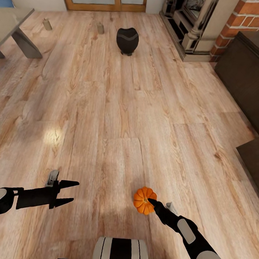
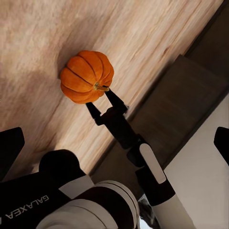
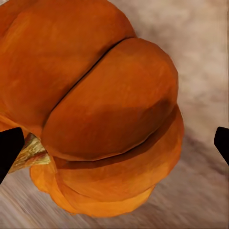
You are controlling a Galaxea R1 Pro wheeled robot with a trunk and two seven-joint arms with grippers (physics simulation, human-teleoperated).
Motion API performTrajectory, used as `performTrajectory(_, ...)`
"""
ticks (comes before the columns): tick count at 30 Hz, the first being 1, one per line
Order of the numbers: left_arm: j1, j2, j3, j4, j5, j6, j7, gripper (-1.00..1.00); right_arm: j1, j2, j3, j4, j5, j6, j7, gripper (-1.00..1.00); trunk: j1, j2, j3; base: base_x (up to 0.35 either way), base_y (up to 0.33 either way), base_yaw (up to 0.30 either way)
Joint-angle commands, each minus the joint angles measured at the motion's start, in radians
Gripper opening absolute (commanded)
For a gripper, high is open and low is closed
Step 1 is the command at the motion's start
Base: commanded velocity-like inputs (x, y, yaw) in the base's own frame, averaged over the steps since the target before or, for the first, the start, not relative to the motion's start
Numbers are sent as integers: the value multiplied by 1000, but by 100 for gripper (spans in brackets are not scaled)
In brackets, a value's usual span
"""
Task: Place each of the two pumpkins and all three candles from the living room inside a cabinet in the living room (use any cabinet), then make sure every cabinet is closed, and position the cauldron so it is next to a table in the living room.
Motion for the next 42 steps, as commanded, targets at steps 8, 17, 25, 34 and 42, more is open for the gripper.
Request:
performTrajectory(8, -1, 1, -1, 0, 11, 1, 9, 100, 0, 0, -6, 1, 6, 6, 0, 100, 2, -1, -16, 0, 0, 0)
performTrajectory(17, -1, 1, -1, 1, 11, 1, 9, 100, 0, 0, -5, 1, 6, 6, 0, 100, 2, -1, -16, 12, 0, 0)
performTrajectory(25, -1, 1, -1, 1, 11, 1, 9, 100, 0, 0, -5, 1, 6, 6, 0, 100, 2, -1, -16, 59, 24, 0)
performTrajectory(34, -1, 1, -1, 1, 11, 1, 9, 100, 0, 0, -5, 1, 6, 6, 1, 100, 2, -1, -16, 9, 5, 0)
performTrajectory(42, -1, 1, -1, 2, 11, 1, 9, 100, 0, 1, -5, 1, 6, 6, 1, 100, 2, -1, -16, 0, 15, 0)
